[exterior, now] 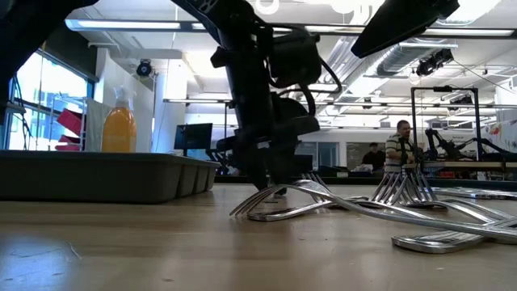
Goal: Sort silverware
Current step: Put the silver fork into the black silverware tray
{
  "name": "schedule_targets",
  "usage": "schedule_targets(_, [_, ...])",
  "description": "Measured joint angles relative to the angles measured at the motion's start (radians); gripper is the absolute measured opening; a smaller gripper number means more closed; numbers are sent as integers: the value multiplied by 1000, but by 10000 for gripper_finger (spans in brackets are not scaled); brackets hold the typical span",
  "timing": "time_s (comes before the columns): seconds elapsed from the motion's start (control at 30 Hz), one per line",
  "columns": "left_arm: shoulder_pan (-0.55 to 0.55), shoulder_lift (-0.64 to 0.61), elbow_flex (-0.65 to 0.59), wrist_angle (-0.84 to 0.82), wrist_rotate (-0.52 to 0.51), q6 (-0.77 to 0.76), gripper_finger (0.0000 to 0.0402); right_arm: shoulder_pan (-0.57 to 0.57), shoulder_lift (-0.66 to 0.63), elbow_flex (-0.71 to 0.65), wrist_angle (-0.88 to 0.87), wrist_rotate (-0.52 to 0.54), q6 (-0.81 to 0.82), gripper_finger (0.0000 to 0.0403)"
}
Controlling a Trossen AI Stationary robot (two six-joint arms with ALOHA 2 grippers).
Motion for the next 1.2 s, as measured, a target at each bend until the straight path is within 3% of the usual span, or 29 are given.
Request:
schedule_targets(0.23, [3,1,1,32,-15,147,12,0,0,0,4,0,0,192])
schedule_targets(0.4, [-14,9,73,64,-49,230,4,0,0,0,3,1,0,192])
schedule_targets(0.6, [-57,-24,235,-58,-58,456,2,0,0,0,3,0,0,192])
schedule_targets(0.73, [-117,-57,320,-332,-110,694,1,0,0,0,3,0,0,192])
schedule_targets(0.87, [-157,-77,318,-659,-167,691,1,0,0,0,3,0,0,192])
schedule_targets(1.0, [-160,-130,228,-747,-173,625,0,0,0,0,6,-4,4,192])
schedule_targets(1.2, [-157,-324,-73,-662,-141,597,0,0,0,0,7,-5,10,192])
